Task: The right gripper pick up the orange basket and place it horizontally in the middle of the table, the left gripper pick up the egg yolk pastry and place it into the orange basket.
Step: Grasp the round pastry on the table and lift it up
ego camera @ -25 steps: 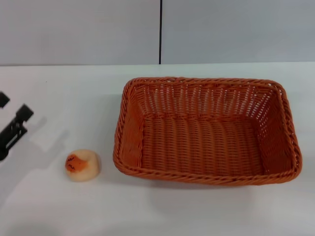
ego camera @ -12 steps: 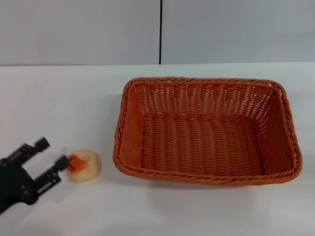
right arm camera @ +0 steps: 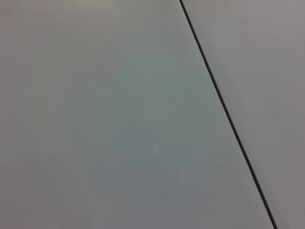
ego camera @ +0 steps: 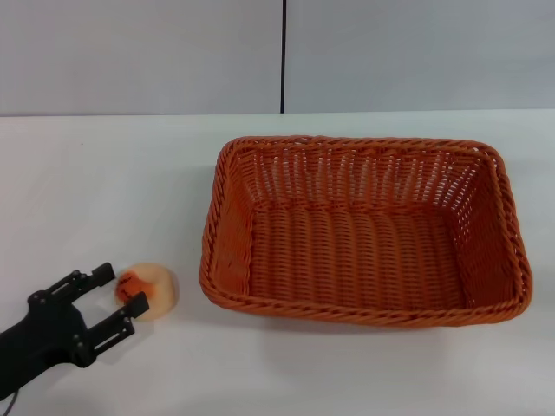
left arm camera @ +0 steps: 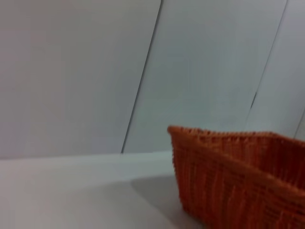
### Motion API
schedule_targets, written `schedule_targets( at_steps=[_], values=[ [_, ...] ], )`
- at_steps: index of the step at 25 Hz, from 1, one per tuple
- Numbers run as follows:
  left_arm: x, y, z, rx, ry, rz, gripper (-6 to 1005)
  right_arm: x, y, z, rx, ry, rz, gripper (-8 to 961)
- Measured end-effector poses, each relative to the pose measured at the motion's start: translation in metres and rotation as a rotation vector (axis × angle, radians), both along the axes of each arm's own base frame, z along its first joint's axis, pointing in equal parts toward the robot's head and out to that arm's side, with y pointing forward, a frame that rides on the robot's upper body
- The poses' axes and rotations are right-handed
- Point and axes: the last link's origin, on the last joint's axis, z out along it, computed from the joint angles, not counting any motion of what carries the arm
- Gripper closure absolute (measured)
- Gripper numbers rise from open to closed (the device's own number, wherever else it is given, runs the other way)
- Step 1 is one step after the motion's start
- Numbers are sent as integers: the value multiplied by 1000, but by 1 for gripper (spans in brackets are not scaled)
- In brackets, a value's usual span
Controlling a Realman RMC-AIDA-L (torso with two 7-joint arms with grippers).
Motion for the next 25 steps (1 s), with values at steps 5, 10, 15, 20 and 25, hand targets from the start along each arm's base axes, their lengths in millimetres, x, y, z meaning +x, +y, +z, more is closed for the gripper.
schedule_targets(
  at_steps=[5,10,15,20,25],
  values=[
    [0,7,-6,-17,20,13,332,2,1,-2,-6,6,-15,399],
    [-1,11,-9,-23,32,23,333,3,1,-3,-8,9,-23,399],
    [-1,17,-11,-25,42,27,334,5,1,-3,-11,9,-35,399],
    [1,17,-12,-22,42,16,335,6,3,-4,-14,9,-48,399],
    [2,20,-12,-20,41,14,398,6,4,-3,-14,7,-49,399]
  ],
)
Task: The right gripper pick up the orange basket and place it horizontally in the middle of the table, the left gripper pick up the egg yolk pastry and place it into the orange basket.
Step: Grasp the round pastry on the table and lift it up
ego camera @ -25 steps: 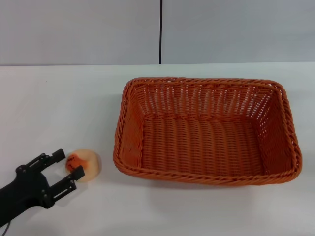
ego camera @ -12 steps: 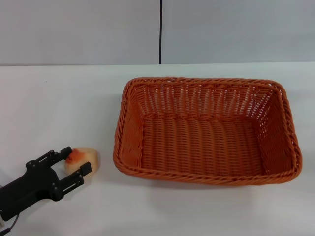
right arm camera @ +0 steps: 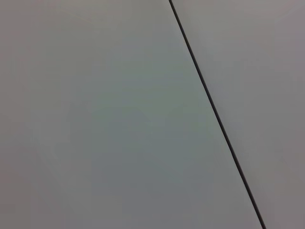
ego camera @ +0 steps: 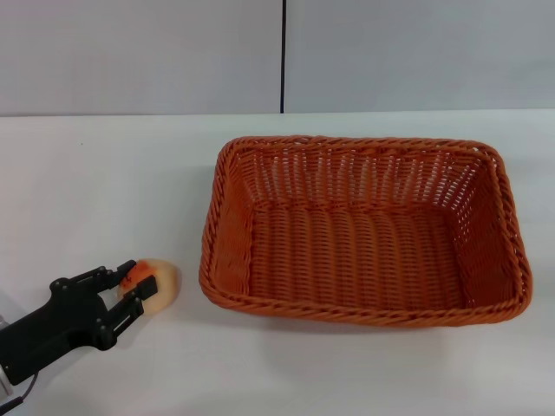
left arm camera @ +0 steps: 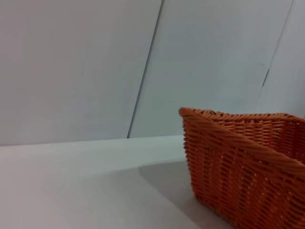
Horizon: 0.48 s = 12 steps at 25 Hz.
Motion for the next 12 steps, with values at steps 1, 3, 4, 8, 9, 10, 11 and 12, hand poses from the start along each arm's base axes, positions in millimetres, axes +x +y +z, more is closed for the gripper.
schedule_targets(
  at_steps=[1,3,4,8,9,10,11,12],
  values=[
    [0,0,0,-1,1,-2,460,0,0,0,0,0,0,399],
    [0,1,0,-1,1,-3,584,0,1,0,0,-1,-1,399],
    [0,1,0,0,1,-2,613,0,1,0,0,-1,-2,399],
    [0,3,2,17,-6,8,729,0,1,0,-2,-2,-2,399],
    [0,4,4,30,-12,14,736,0,1,0,-2,-2,-2,399],
    [-1,5,7,51,-21,23,744,0,1,0,-2,-2,-2,399],
    [-3,8,14,102,-38,49,751,0,1,0,-2,-2,-2,399],
    [-4,11,18,135,-50,65,758,0,1,0,-2,-1,-2,399]
  ],
)
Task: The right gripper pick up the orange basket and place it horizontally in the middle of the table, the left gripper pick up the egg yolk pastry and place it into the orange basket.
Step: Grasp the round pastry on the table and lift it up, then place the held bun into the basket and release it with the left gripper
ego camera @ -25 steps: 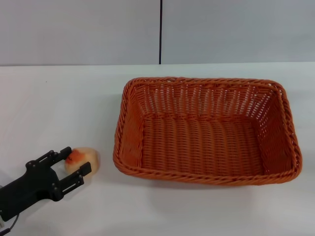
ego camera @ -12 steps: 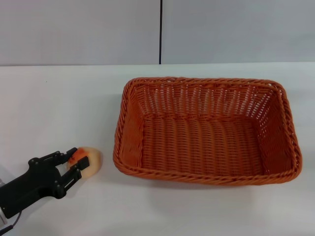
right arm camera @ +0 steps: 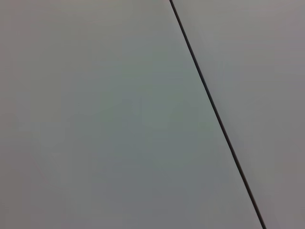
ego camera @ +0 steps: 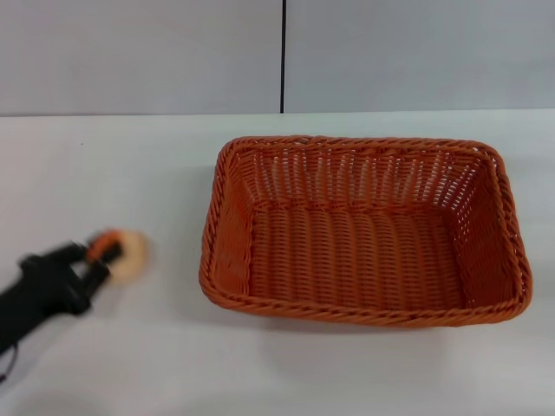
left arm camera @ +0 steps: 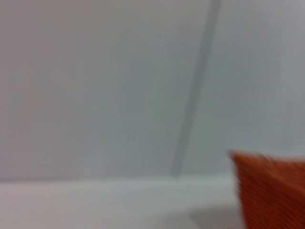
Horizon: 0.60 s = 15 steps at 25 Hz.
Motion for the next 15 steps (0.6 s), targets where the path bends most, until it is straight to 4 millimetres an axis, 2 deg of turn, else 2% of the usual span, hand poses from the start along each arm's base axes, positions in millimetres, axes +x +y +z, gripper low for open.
schedule_targets(
  at_steps=[3,5,7,9,10,12,15],
  values=[
    [-2,6,7,76,-38,39,780,0,0,-1,-2,4,0,399],
    [3,21,18,185,-100,65,792,-1,1,-3,-5,9,1,400],
    [11,30,20,209,-128,40,806,-2,1,-4,-7,13,3,400],
    [11,30,20,209,-128,40,818,-2,1,-4,-9,17,8,400],
    [25,40,19,208,-168,-19,825,-3,0,-5,-8,19,10,400],
    [40,47,17,191,-200,-83,838,-3,0,-7,-10,24,10,400],
    [48,52,15,178,-212,-117,858,-3,-1,-9,-14,30,7,400]
  ],
)
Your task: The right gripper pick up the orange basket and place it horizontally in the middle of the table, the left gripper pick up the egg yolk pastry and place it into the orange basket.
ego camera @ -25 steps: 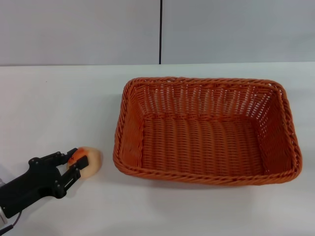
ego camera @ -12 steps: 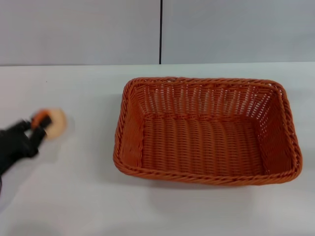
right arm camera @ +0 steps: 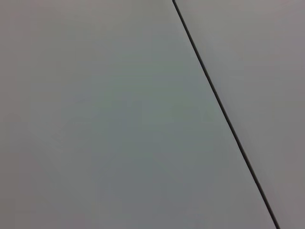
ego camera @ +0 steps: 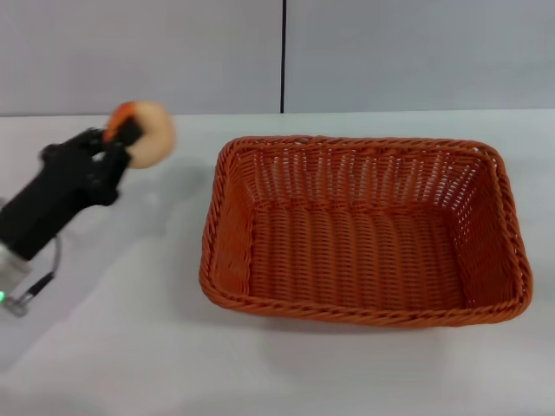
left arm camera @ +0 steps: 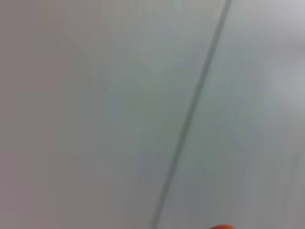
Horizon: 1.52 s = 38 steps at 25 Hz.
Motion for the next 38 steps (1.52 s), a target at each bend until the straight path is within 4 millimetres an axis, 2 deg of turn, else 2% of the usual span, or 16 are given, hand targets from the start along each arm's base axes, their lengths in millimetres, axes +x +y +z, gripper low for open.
schedule_targets(
  at_steps=[1,4,5,9,14,19,24,28,33,35,36,38],
  values=[
    [23,9,-11,-50,-20,-99,864,0,0,-1,-2,3,-2,400],
    [32,12,-17,-76,-21,-138,887,1,-1,-3,-8,11,-7,400],
    [44,15,-26,-124,-8,-197,895,1,-1,-4,-8,13,-8,400],
    [57,16,-40,-182,28,-265,917,1,0,-4,-10,14,-8,400],
    [60,13,-45,-178,32,-278,909,0,1,-5,-15,13,-5,400],
    [58,12,-43,-169,27,-271,877,0,2,-5,-15,12,-6,400],
    [58,12,-43,-165,25,-270,676,0,3,-6,-22,10,-14,400],
    [56,13,-40,-143,15,-254,655,0,3,-7,-25,12,-15,400],
    [30,9,-16,57,-74,-71,649,3,1,-6,-19,16,-23,400],
    [15,3,-3,176,-123,29,652,4,-1,-5,-14,18,-26,400],
    [1,-6,8,288,-166,125,653,6,-3,-3,-1,22,-34,400],
    [-7,-11,14,347,-183,173,654,8,-4,-1,12,25,-42,400]
  ],
)
